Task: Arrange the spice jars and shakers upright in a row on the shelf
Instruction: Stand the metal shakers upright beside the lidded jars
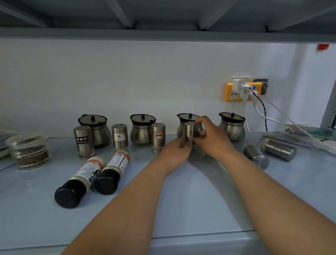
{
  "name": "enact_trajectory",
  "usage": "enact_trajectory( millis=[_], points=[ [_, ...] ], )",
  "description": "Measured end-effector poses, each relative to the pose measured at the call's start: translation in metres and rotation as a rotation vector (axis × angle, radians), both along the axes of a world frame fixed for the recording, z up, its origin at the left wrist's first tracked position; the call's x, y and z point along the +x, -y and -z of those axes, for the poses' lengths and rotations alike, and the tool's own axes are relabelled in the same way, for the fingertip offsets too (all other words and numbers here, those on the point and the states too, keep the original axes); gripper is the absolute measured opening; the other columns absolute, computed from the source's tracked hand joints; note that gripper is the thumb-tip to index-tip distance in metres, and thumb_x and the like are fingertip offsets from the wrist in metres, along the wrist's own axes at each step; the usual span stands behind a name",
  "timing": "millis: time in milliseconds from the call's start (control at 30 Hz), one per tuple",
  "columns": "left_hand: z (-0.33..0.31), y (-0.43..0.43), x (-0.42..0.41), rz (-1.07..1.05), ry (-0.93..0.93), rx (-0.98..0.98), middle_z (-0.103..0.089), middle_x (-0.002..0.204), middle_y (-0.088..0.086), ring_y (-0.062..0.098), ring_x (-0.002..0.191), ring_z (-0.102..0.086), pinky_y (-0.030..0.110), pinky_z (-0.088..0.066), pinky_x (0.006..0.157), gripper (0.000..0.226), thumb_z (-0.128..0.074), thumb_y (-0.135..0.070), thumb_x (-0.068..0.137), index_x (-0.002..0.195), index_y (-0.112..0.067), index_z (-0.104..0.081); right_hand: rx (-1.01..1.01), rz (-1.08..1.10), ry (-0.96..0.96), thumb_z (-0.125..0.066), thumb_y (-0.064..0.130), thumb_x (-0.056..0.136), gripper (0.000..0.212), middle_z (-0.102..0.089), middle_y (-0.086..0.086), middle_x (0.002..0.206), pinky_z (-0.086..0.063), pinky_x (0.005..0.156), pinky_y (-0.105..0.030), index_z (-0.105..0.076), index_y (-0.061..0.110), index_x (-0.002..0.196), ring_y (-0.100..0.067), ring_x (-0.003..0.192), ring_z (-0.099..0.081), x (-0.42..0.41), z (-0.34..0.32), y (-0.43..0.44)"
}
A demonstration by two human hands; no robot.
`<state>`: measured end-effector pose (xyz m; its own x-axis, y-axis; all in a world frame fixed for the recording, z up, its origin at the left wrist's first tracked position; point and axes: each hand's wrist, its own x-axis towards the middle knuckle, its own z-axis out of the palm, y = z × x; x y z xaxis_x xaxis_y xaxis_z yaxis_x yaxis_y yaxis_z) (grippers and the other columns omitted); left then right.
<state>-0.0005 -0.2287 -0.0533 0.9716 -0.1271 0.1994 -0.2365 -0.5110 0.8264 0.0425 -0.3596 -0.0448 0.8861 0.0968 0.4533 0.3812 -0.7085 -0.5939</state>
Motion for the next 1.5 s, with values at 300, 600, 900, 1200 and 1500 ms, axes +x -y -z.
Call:
enact_trajectory(
  millis=[300,600,900,1200,1500],
  points=[
    [-0.001,0.0015,-0.0024,-0.033,0.007,-0.031,-0.053,0.136,0.004,0.016,0.122,-0.049,0.018,-0.03,0.088,0.038,-0.04,-0.025,0.098,0.134,-0.018,-0.049,0.013,0.002,-0.003,-0.066,0.019,0.08,0.041,-0.068,-0.01,0.088,-0.054,0.078,-0.045,-0.047,0.024,0.115,-0.03,0.085,-0.065,0.0007,-0.0002,0.0012],
    [0.0001,0.0007,-0.0019,-0.02,-0.003,0.006,-0.057,0.13,0.004,0.014,0.114,-0.052,0.02,-0.033,0.085,0.035,-0.039,-0.026,0.098,0.13,-0.02,-0.052,-0.037,-0.009,-0.008,-0.064,0.023,0.081,0.044,-0.068,-0.01,0.092,-0.054,0.079,-0.045,-0.042,0.029,0.118,-0.031,0.086,-0.065,0.0012,0.0017,0.0002],
    [-0.0012,0.0012,-0.0024,-0.038,0.001,0.013,-0.055,0.134,0.005,0.013,0.112,-0.05,0.019,-0.031,0.085,0.037,-0.039,-0.026,0.098,0.133,-0.019,-0.05,-0.085,0.022,0.03,-0.066,0.027,0.081,0.041,-0.067,-0.001,0.084,-0.051,0.081,-0.046,-0.044,0.026,0.116,-0.028,0.086,-0.065,0.0,0.0004,0.0013],
    [-0.0008,0.0003,-0.002,-0.038,0.004,0.018,-0.056,0.132,0.006,0.016,0.115,-0.05,0.019,-0.031,0.085,0.036,-0.039,-0.026,0.098,0.131,-0.017,-0.051,-0.134,0.015,0.054,-0.063,0.026,0.084,0.043,-0.068,-0.006,0.094,-0.05,0.082,-0.046,-0.041,0.025,0.122,-0.031,0.09,-0.063,-0.0029,0.0009,-0.0008],
    [-0.0013,0.0008,-0.0033,-0.039,0.004,-0.007,-0.052,0.137,0.008,0.019,0.123,-0.048,0.018,-0.03,0.088,0.038,-0.038,-0.023,0.099,0.135,-0.014,-0.047,-0.144,0.007,0.06,-0.063,0.025,0.083,0.05,-0.068,-0.009,0.095,-0.051,0.081,-0.046,-0.038,0.026,0.126,-0.033,0.09,-0.064,-0.0024,0.0015,-0.0011]
  ],
)
